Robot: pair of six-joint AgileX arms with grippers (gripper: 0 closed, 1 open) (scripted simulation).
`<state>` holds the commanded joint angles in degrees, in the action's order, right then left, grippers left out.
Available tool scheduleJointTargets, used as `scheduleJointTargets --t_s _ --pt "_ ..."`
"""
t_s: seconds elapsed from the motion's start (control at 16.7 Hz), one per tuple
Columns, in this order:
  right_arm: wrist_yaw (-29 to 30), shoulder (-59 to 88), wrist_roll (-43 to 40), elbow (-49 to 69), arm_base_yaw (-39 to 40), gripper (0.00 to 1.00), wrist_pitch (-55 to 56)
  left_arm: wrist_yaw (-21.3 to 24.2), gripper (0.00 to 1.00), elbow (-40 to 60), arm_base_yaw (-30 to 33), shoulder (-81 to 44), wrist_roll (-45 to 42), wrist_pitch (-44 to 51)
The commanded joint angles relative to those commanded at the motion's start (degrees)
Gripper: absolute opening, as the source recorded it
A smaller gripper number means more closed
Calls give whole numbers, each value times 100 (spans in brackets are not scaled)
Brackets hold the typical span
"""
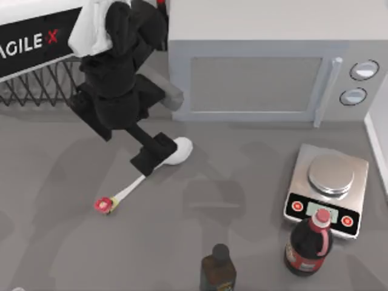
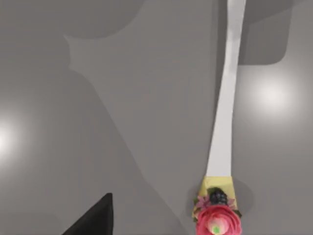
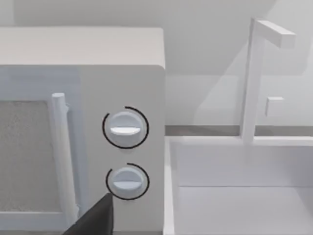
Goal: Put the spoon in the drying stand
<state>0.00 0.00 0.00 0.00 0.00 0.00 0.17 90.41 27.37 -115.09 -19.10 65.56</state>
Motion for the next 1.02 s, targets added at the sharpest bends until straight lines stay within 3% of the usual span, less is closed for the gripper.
scheduleJointTargets --t_s 0.18,0.6,0.9,1.02 --pt "0 0 0 0 0 100 0 1 100 -162 14 -90 -15 -224" --pt "0 0 0 0 0 100 0 6 100 -1124 20 -719 -26 -1859" --pt "0 0 0 0 0 100 0 7 100 -1222 20 -788 -26 -2001" --pt "0 0 0 0 0 100 0 7 85 -1222 20 -788 -26 -2001"
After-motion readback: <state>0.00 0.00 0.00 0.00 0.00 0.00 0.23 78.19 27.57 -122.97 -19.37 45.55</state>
